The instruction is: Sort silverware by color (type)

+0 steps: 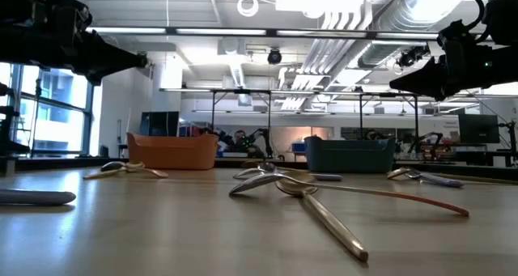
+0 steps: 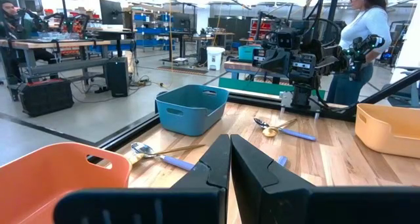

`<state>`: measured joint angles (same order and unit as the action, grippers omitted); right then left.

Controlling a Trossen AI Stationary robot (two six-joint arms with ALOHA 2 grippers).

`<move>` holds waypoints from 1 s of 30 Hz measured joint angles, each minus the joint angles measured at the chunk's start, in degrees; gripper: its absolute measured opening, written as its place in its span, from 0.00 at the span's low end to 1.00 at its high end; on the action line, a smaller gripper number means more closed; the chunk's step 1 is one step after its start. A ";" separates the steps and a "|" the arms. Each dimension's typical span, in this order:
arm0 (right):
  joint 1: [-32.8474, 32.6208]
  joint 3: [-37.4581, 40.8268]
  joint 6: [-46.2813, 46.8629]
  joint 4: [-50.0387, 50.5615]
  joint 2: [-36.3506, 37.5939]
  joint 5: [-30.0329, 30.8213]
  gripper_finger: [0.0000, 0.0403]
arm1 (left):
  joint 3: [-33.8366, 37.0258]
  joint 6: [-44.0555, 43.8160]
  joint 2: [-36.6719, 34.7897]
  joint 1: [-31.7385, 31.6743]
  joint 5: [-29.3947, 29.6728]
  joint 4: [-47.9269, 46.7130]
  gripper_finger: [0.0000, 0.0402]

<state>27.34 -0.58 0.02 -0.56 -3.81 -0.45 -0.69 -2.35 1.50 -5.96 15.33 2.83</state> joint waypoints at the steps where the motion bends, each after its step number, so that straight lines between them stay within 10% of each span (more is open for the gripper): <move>1: -0.01 0.00 0.01 0.02 -0.02 0.00 0.00 | 0.00 0.00 0.00 -0.02 0.00 0.08 0.01; 24: 0.01 0.00 -1.92 -8.24 -0.36 1.36 0.00 | 0.00 3.38 1.44 -0.04 0.78 0.05 0.01; 30: -0.52 0.00 1.48 -8.74 -5.40 -7.16 0.00 | 0.00 0.83 4.97 -0.07 1.95 0.20 0.01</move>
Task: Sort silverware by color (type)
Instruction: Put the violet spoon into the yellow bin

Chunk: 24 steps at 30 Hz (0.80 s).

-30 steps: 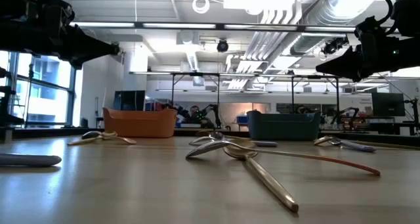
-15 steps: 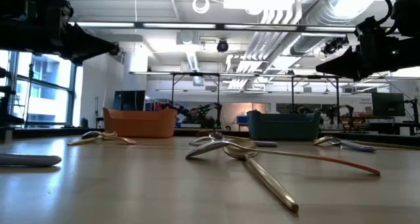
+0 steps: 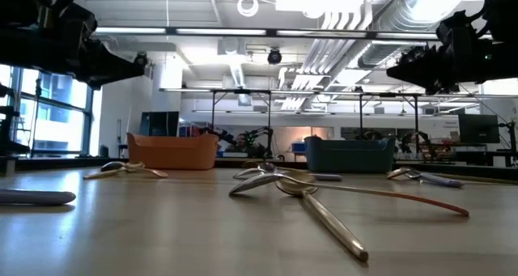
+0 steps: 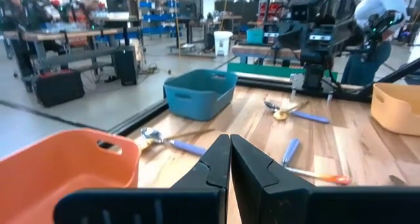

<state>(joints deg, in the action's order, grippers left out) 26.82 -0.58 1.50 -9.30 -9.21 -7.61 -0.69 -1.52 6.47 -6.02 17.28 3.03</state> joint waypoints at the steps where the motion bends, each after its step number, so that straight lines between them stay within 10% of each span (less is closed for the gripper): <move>1: -0.44 0.00 0.02 -0.84 -1.42 0.10 0.00 | 0.00 -0.60 0.85 0.00 0.75 0.01 0.01; 10: -6.47 -4.01 -4.31 -9.91 -17.57 2.15 0.02 | 0.00 -2.91 5.94 0.02 -0.53 7.94 0.01; 24: -13.68 -15.04 2.57 -15.42 -48.32 5.63 0.35 | 0.00 -3.82 6.88 0.02 -0.18 10.82 0.01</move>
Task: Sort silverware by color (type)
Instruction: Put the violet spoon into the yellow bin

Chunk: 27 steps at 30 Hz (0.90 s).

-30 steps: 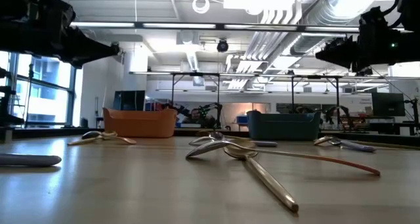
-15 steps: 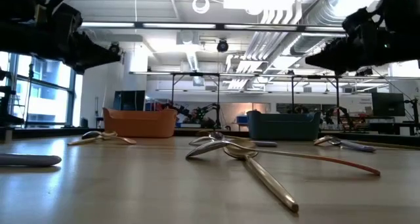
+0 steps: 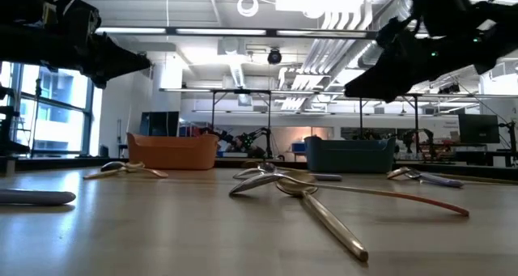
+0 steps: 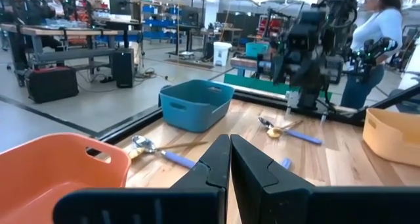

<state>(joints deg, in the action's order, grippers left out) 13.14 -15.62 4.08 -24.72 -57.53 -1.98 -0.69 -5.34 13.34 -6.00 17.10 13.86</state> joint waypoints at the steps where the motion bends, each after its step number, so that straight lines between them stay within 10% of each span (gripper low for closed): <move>1: -0.55 -1.33 -0.21 0.02 -2.69 0.04 0.36 | 0.00 0.02 0.00 0.00 0.10 0.05 0.01; 15: -5.88 -28.40 -0.55 15.83 -39.00 -2.61 0.36 | 0.00 1.94 0.00 0.00 3.73 0.80 0.01; 27: -7.18 -46.92 -2.66 37.11 -53.87 -0.14 0.30 | 0.00 3.26 0.00 0.00 5.06 0.67 0.01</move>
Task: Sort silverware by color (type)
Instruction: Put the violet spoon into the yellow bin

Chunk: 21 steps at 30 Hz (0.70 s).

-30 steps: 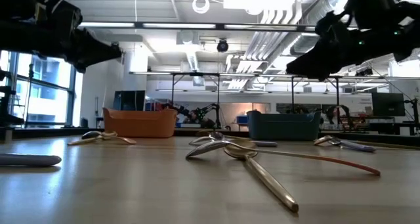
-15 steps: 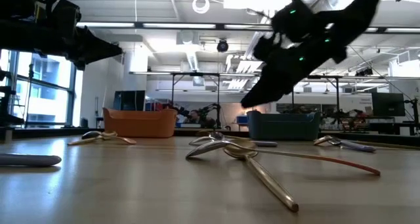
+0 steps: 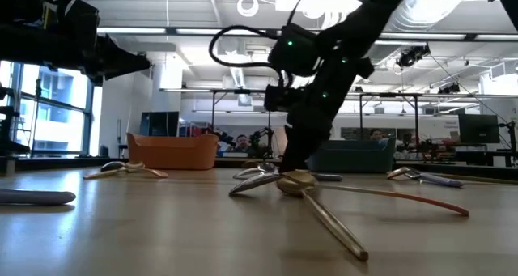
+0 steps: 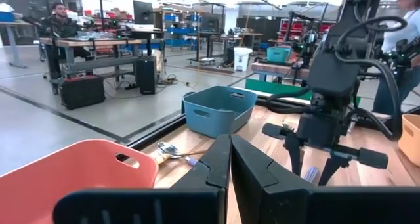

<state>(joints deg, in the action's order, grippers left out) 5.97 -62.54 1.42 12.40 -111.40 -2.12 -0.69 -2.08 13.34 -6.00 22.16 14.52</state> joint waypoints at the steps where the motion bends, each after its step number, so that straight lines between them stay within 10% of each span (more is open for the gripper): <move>1: 0.04 -0.88 -0.50 1.50 -0.65 -0.05 0.28 | 0.00 0.70 0.00 0.00 0.02 -0.02 0.01; 8: 1.81 -4.50 -5.09 6.40 -1.49 -5.00 0.05 | 0.00 3.42 0.00 -0.02 2.61 0.48 0.01; 21: 9.51 -20.09 -19.62 26.38 1.28 -12.04 0.04 | 0.00 7.68 0.02 -0.02 10.76 1.71 0.01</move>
<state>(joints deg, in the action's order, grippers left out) 15.47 -82.63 -18.20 38.78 -110.12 -14.16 -0.69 5.60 13.37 -6.02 32.92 16.24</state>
